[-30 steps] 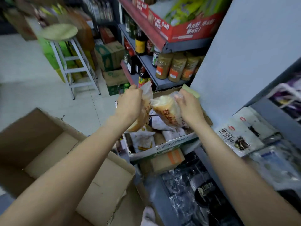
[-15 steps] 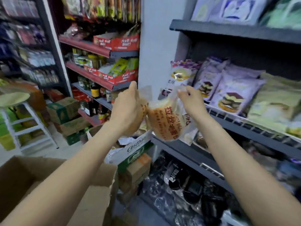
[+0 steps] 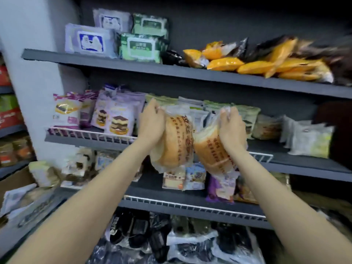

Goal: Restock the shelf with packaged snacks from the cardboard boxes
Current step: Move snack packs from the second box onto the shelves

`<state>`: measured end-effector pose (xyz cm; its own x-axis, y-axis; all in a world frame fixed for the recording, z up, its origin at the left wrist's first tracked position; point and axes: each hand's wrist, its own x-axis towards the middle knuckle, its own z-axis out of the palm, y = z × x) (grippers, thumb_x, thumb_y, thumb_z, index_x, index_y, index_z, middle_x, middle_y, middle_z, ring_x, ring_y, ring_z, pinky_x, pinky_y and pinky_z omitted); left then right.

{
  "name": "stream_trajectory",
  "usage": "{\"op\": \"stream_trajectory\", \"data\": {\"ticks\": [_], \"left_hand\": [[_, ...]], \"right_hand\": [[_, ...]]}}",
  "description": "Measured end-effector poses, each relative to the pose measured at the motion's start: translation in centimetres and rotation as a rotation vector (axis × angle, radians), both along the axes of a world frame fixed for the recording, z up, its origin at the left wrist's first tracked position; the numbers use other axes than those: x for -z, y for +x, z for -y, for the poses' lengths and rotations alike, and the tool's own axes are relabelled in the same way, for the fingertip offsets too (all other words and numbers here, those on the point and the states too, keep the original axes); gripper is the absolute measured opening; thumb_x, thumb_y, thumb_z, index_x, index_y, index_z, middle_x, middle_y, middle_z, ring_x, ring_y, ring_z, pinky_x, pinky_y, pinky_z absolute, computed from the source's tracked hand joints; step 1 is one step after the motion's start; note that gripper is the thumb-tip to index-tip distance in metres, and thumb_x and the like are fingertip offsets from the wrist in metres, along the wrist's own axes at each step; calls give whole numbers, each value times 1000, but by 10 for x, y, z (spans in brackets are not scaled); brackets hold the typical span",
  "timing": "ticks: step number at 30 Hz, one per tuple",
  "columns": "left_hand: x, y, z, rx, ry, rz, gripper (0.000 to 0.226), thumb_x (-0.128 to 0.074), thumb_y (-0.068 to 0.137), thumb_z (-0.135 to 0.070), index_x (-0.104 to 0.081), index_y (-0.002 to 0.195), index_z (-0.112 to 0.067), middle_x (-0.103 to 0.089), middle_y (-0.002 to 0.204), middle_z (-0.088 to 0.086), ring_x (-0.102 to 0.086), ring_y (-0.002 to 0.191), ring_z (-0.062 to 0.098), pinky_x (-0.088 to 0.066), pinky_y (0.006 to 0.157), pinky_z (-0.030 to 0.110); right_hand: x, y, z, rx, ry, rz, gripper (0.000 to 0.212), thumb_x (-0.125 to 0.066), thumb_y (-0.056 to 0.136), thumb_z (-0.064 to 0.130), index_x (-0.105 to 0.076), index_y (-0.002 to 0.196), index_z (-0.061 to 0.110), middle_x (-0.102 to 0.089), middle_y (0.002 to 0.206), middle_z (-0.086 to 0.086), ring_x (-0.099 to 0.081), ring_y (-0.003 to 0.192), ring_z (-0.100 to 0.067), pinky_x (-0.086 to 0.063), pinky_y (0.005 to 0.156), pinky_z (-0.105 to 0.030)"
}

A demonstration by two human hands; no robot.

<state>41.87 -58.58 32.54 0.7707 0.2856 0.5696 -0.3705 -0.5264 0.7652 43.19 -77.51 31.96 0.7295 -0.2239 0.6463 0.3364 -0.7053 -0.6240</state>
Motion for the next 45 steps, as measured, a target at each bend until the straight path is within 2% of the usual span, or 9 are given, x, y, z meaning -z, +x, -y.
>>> {"op": "stream_trajectory", "data": {"ticks": [7, 12, 22, 27, 33, 39, 41, 43, 45], "left_hand": [[3, 74, 174, 8, -305, -60, 34, -37, 99, -16, -26, 67, -17, -30, 63, -1, -28, 55, 13, -24, 51, 24], [8, 118, 241, -86, -462, -96, 36, -37, 101, -20, -26, 66, -18, -30, 64, 0, -28, 56, 17, -22, 55, 30], [2, 161, 282, -201, -406, -93, 8, -39, 98, -12, -45, 93, -10, -50, 88, 6, -45, 82, 19, -31, 70, 26], [4, 180, 290, -202, -345, -92, 7, -44, 97, -17, -48, 93, -13, -49, 72, 1, -44, 66, 14, -30, 62, 27], [9, 189, 297, -49, -445, -68, 28, -46, 97, -15, -41, 70, -19, -42, 64, -1, -37, 59, 13, -29, 55, 27], [20, 200, 302, 44, -704, -84, 35, -49, 94, -17, -47, 60, -24, -50, 63, -3, -46, 71, 20, -35, 80, 40], [22, 202, 313, 123, -837, -61, 36, -48, 95, -10, -42, 61, -21, -47, 62, -2, -43, 66, 18, -35, 73, 36], [23, 201, 332, 228, -957, -51, 37, -45, 95, -4, -39, 61, -17, -47, 60, -2, -43, 62, 15, -36, 64, 31], [24, 197, 349, 270, -989, -81, 36, -43, 95, -1, -40, 63, -17, -52, 62, -2, -47, 63, 15, -38, 62, 28]], "right_hand": [[-14, 62, 175, 99, -293, 87, 18, -29, 103, 31, -28, 92, 17, -44, 67, -1, -47, 67, -29, -31, 54, -36], [-14, 125, 250, 66, -425, 28, 25, -29, 102, 30, -41, 107, 9, -62, 87, -16, -59, 82, -39, -35, 61, -38], [5, 222, 274, 13, -801, -123, 36, -35, 100, 12, -37, 135, 8, -63, 111, -21, -62, 99, -38, -47, 74, -40], [27, 254, 288, 10, -1074, -256, 43, -55, 89, 12, -45, 131, 7, -66, 109, -14, -63, 101, -33, -49, 75, -37], [35, 268, 301, 11, -915, -316, 34, -39, 97, 12, -44, 129, 2, -61, 120, -20, -59, 111, -35, -47, 87, -39], [17, 240, 309, -262, -59, -165, 38, -43, 97, 32, -45, 130, 13, -49, 130, -15, -45, 121, -31, -37, 102, -41], [3, 217, 307, -551, 115, -349, 54, -49, 88, 55, -42, 132, 25, -52, 128, -3, -50, 118, -21, -40, 101, -39], [-8, 202, 308, -674, 30, -485, 81, -57, 67, 68, -39, 135, 27, -55, 127, 4, -54, 116, -15, -44, 101, -37], [-19, 196, 317, -643, -57, -469, 80, -68, 64, 61, -45, 130, 22, -59, 125, 2, -58, 113, -16, -46, 101, -40]]}}
